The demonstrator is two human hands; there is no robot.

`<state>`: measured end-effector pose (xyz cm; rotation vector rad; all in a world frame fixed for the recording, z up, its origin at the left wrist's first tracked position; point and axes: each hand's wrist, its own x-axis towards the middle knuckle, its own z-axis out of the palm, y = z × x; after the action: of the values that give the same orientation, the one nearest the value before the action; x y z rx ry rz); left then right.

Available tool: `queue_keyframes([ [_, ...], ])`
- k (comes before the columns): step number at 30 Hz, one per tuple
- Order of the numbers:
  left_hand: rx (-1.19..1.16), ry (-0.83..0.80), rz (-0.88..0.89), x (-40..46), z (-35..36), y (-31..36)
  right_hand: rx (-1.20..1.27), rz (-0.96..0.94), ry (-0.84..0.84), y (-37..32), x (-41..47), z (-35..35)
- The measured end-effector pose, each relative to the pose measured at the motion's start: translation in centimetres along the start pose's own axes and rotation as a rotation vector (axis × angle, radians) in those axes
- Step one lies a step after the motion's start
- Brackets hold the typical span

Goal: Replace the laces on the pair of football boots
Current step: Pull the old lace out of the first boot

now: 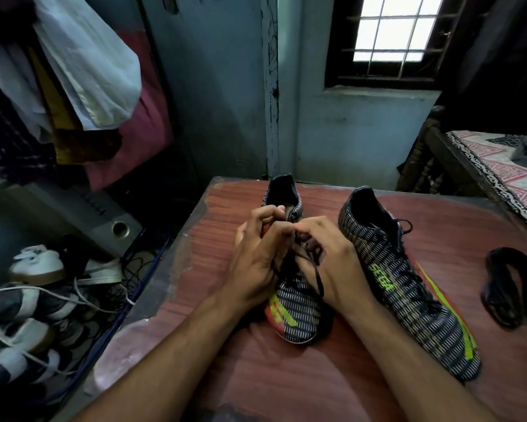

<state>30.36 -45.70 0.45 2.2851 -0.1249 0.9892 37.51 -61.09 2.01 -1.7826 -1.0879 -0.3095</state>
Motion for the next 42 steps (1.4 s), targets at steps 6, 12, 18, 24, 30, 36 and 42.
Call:
queue_keyframes([
  [6,0.051,-0.064,-0.008,0.1,-0.3,0.3,-0.013,-0.013,0.268,-0.7,-0.1,-0.3],
  [12,0.109,-0.026,-0.029,0.3,-0.4,0.4,-0.011,-0.119,0.354,-2.1,-0.3,-0.5],
  [18,0.013,-0.020,0.012,0.2,-0.2,-0.1,-0.025,-0.062,0.130,-1.5,0.1,-0.2],
  [24,-0.055,-0.041,0.063,0.2,-0.3,0.0,-0.044,-0.034,0.057,-0.6,-0.1,0.0],
  [30,-0.044,0.105,-0.016,0.6,-0.8,0.4,0.090,0.196,0.363,-1.0,0.1,-0.4],
  [36,-0.078,0.110,-0.129,0.7,-1.2,0.3,0.168,0.177,0.395,-1.2,0.1,-0.4],
  [42,-0.410,0.145,-0.527,0.3,-3.8,1.1,0.245,0.124,0.292,-2.0,0.0,-0.4],
])
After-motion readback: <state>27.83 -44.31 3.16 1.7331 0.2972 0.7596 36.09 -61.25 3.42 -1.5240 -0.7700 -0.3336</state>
